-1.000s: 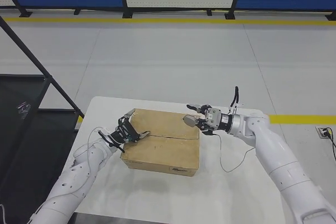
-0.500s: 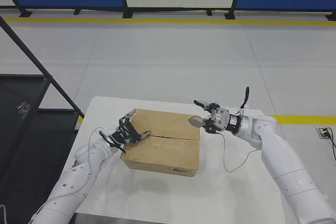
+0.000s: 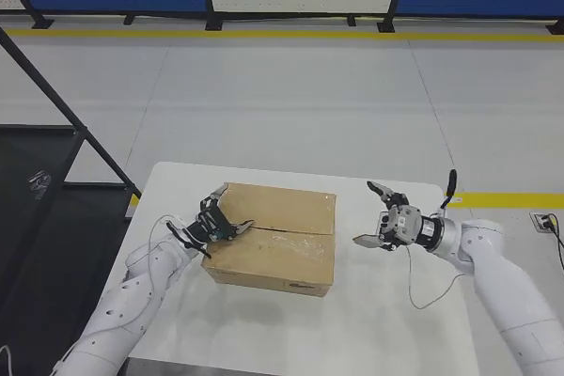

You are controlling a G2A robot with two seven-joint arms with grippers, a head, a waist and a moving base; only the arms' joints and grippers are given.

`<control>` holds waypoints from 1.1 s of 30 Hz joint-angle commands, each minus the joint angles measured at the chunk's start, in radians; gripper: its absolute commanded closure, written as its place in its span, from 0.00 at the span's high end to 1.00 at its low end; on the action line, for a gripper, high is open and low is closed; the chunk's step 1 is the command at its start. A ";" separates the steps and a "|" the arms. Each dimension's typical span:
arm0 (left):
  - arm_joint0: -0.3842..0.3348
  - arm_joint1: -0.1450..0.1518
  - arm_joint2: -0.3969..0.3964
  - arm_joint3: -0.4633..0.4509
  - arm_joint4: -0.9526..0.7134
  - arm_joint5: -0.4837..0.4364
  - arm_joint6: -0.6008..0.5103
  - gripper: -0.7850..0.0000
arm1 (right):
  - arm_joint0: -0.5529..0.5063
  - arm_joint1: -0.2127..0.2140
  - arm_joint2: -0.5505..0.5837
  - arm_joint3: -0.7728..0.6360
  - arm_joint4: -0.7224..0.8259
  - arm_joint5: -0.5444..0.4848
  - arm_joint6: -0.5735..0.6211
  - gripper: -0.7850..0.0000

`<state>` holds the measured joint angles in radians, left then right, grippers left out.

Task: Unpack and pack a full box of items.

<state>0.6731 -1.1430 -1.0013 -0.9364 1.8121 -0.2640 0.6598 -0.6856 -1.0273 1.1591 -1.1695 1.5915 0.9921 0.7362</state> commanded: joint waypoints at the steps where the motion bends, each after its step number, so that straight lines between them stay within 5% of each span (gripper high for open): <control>1: 0.003 0.000 -0.003 -0.003 -0.002 0.002 0.005 1.00 | 0.008 -0.001 -0.021 0.002 -0.001 0.002 0.000 1.00; 11: 0.037 0.008 -0.038 -0.042 -0.013 0.015 0.022 1.00 | 0.001 -0.003 -0.027 -0.045 -0.029 -0.033 -0.003 1.00; 18: 0.072 0.017 -0.065 -0.094 -0.005 0.016 0.007 1.00 | -0.018 -0.012 -0.004 -0.130 -0.087 -0.280 -0.145 1.00; 23: 0.086 0.020 -0.077 -0.115 -0.003 0.014 -0.003 1.00 | -0.097 0.001 0.008 -0.307 -0.345 -0.500 -0.178 1.00; 27: 0.093 0.020 -0.081 -0.126 0.000 0.010 -0.009 1.00 | -0.125 0.027 0.021 -0.364 -0.565 -0.455 -0.057 1.00; 33: 0.099 0.021 -0.086 -0.138 0.002 0.009 -0.010 1.00 | -0.125 0.027 0.021 -0.364 -0.565 -0.455 -0.057 1.00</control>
<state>0.7712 -1.1223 -1.0868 -1.0728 1.8149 -0.2552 0.6498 -0.8109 -1.0007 1.1800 -1.5337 1.0271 0.5376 0.6797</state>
